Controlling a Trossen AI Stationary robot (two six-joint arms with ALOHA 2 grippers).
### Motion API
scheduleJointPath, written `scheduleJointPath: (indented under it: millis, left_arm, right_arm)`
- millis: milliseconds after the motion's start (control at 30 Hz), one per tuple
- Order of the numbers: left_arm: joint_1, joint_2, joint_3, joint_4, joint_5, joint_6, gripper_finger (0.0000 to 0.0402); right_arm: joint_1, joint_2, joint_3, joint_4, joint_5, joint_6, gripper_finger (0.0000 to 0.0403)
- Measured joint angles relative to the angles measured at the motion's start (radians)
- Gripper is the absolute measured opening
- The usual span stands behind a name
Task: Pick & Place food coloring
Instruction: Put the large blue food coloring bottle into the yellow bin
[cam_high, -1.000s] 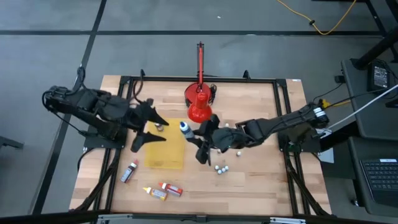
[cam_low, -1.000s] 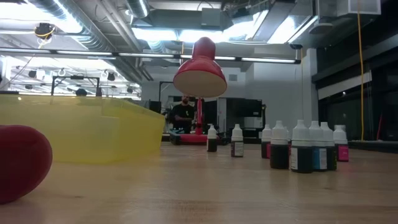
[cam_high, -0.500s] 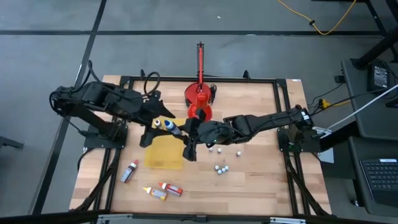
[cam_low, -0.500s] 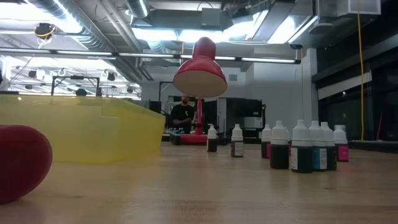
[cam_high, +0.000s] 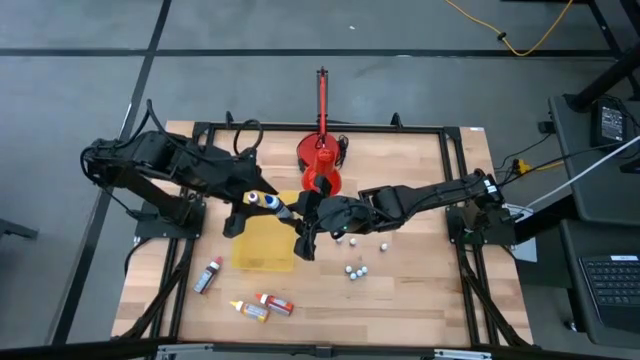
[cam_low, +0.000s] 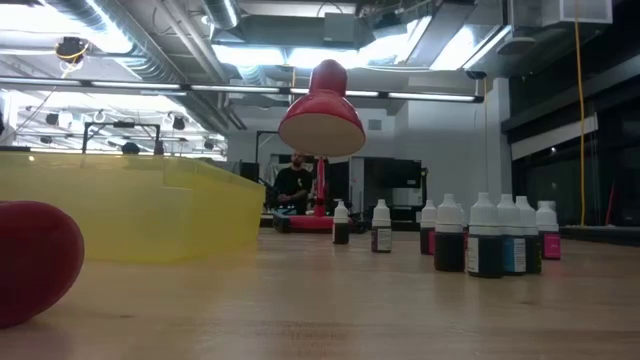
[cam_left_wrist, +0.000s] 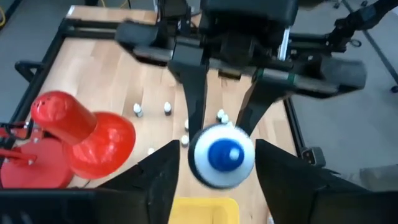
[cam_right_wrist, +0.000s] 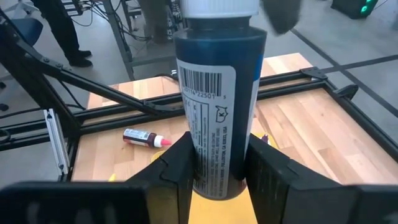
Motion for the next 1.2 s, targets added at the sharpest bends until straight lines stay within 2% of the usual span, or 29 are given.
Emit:
scheduleJointPath:
  millis: [267, 833, 967, 1067, 1200]
  left_arm:
    - [0.000, -0.001, 0.000, -0.005, -0.008, -0.007, 0.0154]
    - [0.000, 0.002, 0.001, 0.014, 0.002, -0.002, 0.0114]
    - [0.000, 0.005, 0.001, 0.016, 0.013, 0.000, 0.0114]
    - [0.000, 0.005, 0.000, 0.026, 0.019, 0.012, 0.0114]
    - [0.000, 0.005, 0.000, 0.018, 0.019, 0.035, 0.0114]
  right_arm:
    - [0.000, 0.000, 0.000, 0.002, 0.001, 0.000, 0.0120]
    - [0.001, 0.000, 0.000, 0.001, -0.008, 0.023, 0.0122]
    - [0.000, -0.001, 0.000, -0.012, -0.014, 0.024, 0.0150]
    - [0.000, -0.006, 0.000, -0.016, -0.019, 0.022, 0.0191]
    - [0.003, -0.028, 0.002, -0.108, -0.019, 0.063, 0.0255]
